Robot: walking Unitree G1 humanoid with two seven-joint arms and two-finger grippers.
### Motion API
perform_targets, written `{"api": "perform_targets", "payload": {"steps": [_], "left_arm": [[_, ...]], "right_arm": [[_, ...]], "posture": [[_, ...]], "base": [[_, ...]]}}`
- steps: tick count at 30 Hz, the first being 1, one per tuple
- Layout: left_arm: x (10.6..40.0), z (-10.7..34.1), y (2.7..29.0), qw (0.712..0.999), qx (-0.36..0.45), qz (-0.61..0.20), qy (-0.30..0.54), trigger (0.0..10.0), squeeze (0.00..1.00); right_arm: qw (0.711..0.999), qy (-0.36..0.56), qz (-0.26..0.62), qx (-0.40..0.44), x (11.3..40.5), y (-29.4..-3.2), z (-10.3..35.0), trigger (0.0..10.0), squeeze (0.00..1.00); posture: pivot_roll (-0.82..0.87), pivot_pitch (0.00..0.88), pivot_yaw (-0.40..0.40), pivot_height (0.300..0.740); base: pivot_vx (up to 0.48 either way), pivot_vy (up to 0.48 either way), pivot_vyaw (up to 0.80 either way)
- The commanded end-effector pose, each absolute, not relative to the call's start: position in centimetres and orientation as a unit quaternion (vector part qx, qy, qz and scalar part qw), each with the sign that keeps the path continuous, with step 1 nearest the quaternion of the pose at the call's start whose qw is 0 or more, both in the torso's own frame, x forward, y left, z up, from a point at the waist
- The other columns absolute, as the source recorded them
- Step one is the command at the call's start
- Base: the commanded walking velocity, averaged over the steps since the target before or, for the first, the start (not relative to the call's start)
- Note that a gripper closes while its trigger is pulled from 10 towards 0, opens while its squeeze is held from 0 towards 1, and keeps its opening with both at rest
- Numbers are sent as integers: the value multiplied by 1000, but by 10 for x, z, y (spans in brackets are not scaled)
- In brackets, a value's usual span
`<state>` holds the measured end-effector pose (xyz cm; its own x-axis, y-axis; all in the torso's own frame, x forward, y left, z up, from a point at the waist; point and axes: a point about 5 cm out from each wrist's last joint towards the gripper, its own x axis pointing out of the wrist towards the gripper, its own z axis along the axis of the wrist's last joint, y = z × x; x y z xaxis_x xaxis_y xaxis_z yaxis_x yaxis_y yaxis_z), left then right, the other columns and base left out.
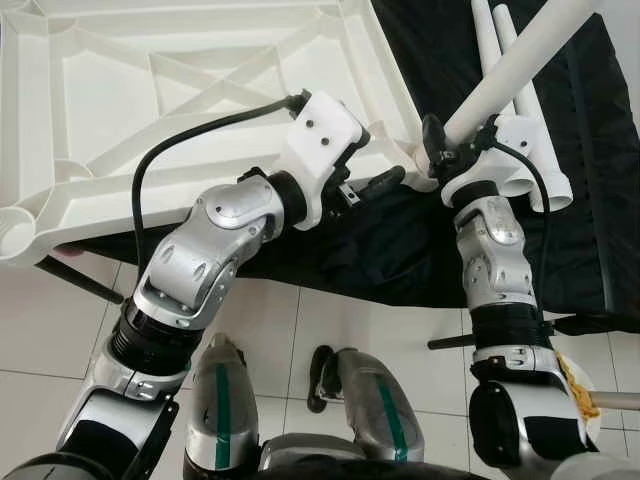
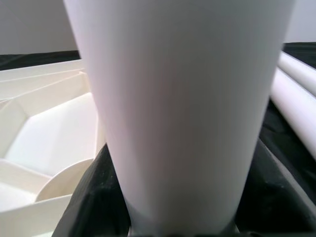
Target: Building children table
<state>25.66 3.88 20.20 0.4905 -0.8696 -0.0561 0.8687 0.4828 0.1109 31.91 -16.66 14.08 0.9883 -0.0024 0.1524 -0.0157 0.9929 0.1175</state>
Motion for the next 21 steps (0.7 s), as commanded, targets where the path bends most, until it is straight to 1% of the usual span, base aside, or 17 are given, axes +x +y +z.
{"api": "perform_targets", "payload": {"steps": [1,2,4,10,14,15,16,17,21], "left_arm": [[253,202,35,854,62,-516,-9,10000,0],[253,202,35,854,62,-516,-9,10000,0],[252,201,34,853,62,-518,-9,10000,0],[251,201,33,852,61,-520,-8,10000,0],[251,200,32,851,61,-521,-8,10000,0],[251,200,32,851,61,-521,-8,10000,0],[251,200,32,851,61,-521,-8,10000,0],[252,200,32,851,61,-521,-8,10000,0],[252,201,33,852,62,-520,-8,10000,0]], "right_arm": [[995,-62,-43,59,315,-175,136,10000,0],[995,-62,-43,59,315,-175,136,10000,0],[993,-51,-92,59,310,-172,133,10000,0],[993,-43,-89,66,307,-162,131,10000,0],[993,-42,-93,64,307,-164,131,10000,0],[993,-42,-95,64,307,-167,132,10000,302],[993,-42,-95,64,307,-167,132,10000,302],[993,-42,-91,67,308,-167,132,10000,1000],[994,-41,-77,73,309,-166,134,10000,1000]], "posture": [[113,41,-120,740],[113,41,-120,740],[110,37,-120,740],[108,31,-122,740],[109,30,-122,740],[111,31,-123,740],[111,31,-123,740],[111,31,-122,740],[111,33,-123,740]], "base": [[0,0,0],[0,0,0],[0,0,0],[0,0,0],[0,0,0],[0,0,0],[0,0,0],[0,0,0],[0,0,0]]}}
